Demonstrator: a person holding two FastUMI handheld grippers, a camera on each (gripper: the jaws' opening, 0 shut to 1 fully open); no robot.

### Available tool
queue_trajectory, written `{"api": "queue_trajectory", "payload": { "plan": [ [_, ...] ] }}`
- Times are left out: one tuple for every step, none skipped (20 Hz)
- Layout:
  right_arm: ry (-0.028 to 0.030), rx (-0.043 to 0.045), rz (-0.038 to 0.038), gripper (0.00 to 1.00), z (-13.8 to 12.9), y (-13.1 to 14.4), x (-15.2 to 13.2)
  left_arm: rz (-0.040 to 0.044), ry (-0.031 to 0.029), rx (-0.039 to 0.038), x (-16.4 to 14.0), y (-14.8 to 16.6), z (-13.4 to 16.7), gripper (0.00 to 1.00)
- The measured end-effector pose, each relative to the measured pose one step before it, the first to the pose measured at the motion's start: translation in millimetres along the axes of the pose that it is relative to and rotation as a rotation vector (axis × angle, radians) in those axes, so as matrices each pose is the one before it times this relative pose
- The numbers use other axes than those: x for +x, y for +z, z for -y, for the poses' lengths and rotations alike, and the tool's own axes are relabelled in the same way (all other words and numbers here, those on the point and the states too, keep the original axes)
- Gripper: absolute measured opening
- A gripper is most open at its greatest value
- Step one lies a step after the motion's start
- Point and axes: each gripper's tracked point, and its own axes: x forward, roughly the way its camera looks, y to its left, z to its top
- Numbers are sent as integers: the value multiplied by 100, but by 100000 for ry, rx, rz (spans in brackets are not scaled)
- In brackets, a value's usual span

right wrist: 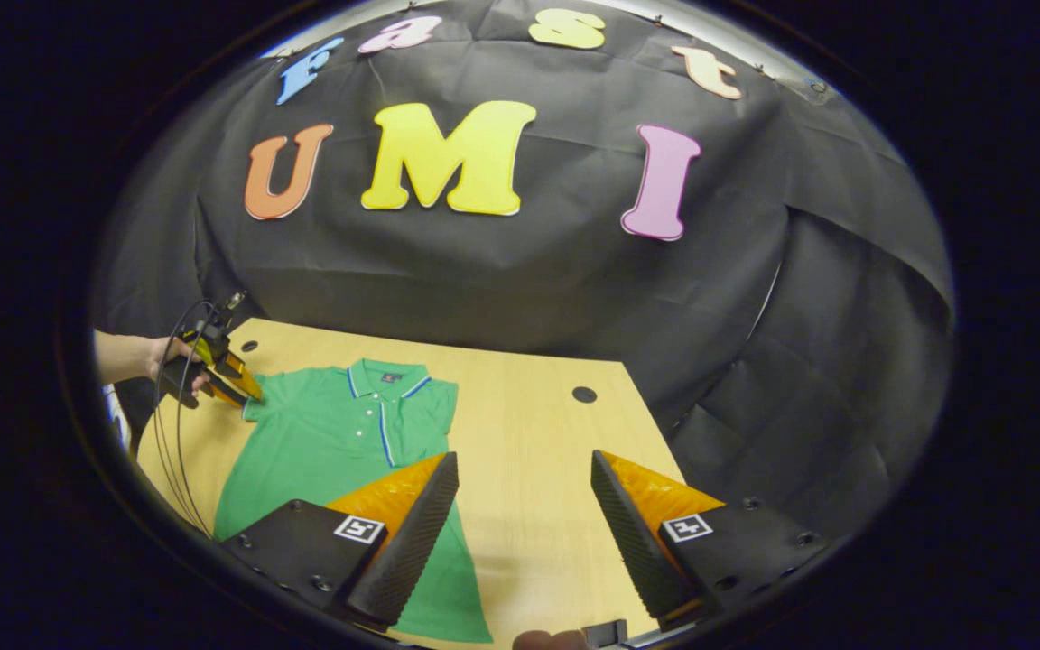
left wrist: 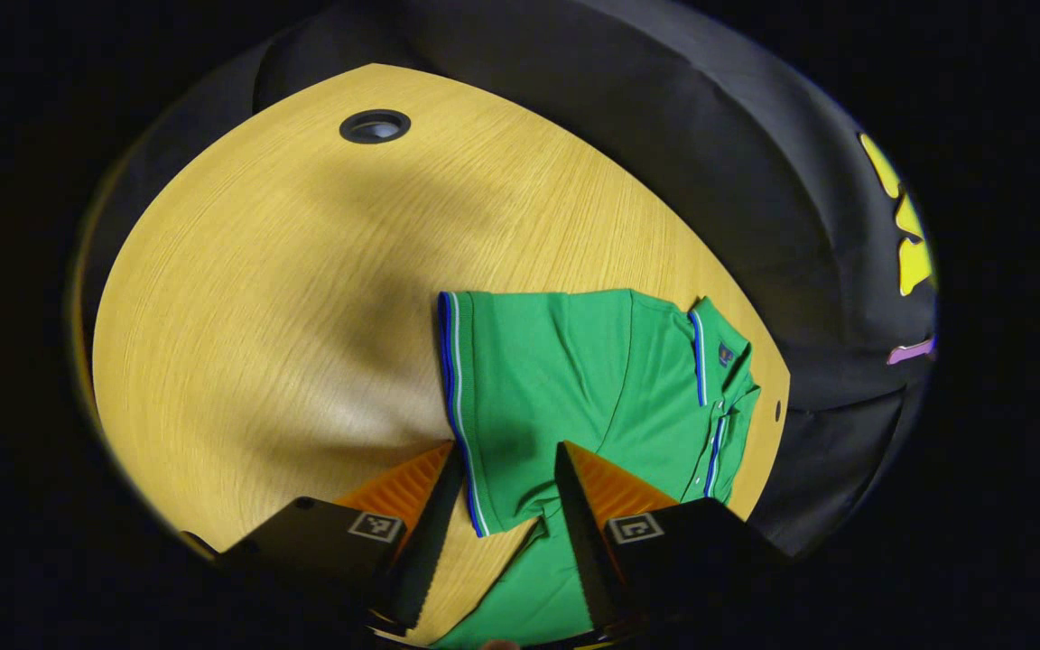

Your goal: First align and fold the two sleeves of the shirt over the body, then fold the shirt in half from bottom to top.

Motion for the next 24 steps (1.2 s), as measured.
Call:
{"api": "queue_trajectory", "payload": {
  "plan": [
    [-470,845,-531,95,331,-323,137,-479,518,-436,240,-93,144,51],
    [-430,766,-482,95,295,-205,126,-571,1756,-306,179,-166,-224,40],
    [-385,634,-207,95,299,-252,1,-127,165,-868,48,88,84,19],
    [-499,452,-359,95,357,-145,95,-163,240,-543,-57,51,30,11],
    [-116,850,-307,95,368,-264,116,-51,-82,-694,-165,-162,9,7],
    [-325,1051,-147,95,280,-76,64,340,-288,-752,-258,-67,173,5],
    [-310,1106,97,95,342,-17,14,980,-515,-91,-319,143,100,4],
    [-83,907,85,95,91,-6,69,1473,-489,281,-499,295,74,4],
    [170,605,70,95,51,-97,-51,1717,-370,898,-379,115,234,3],
    [608,290,14,95,-116,-57,38,1213,-156,1633,-405,220,286,3],
    [432,-119,146,95,-122,-98,-4,1299,75,1997,-438,291,307,3],
    [530,-288,274,95,-119,-4,-96,977,482,1942,-274,-5,461,3],
    [302,-430,301,95,-56,-46,-107,924,868,2231,-204,80,459,3],
    [388,-474,511,95,-17,27,-185,948,1384,2718,-138,32,449,4],
    [98,-715,480,95,35,9,-294,952,2186,3288,-169,109,357,0],
    [-191,-712,720,95,207,46,-310,1020,3071,3920,-192,240,303,0],
    [-289,-314,752,95,237,101,-226,1046,3160,4083,-187,303,297,4],
    [-388,69,445,95,251,-5,-159,1183,2810,3796,-171,312,443,3],
    [-233,746,266,95,269,-182,-273,905,1980,3197,-127,-5,755,3],
    [-273,1203,168,95,253,-149,-288,852,213,2162,-79,71,1063,3],
    [-266,1220,-22,95,335,-165,-87,796,-635,1261,-60,-1,1177,4],
    [-299,1239,-44,95,256,-163,-103,517,-1235,516,76,-23,1248,4],
    [-106,1123,-52,95,245,-292,-129,213,-2274,130,-71,-116,1085,5],
    [-107,763,23,95,335,-159,-241,-287,-1895,114,-76,-154,1059,5]
  ]
}}
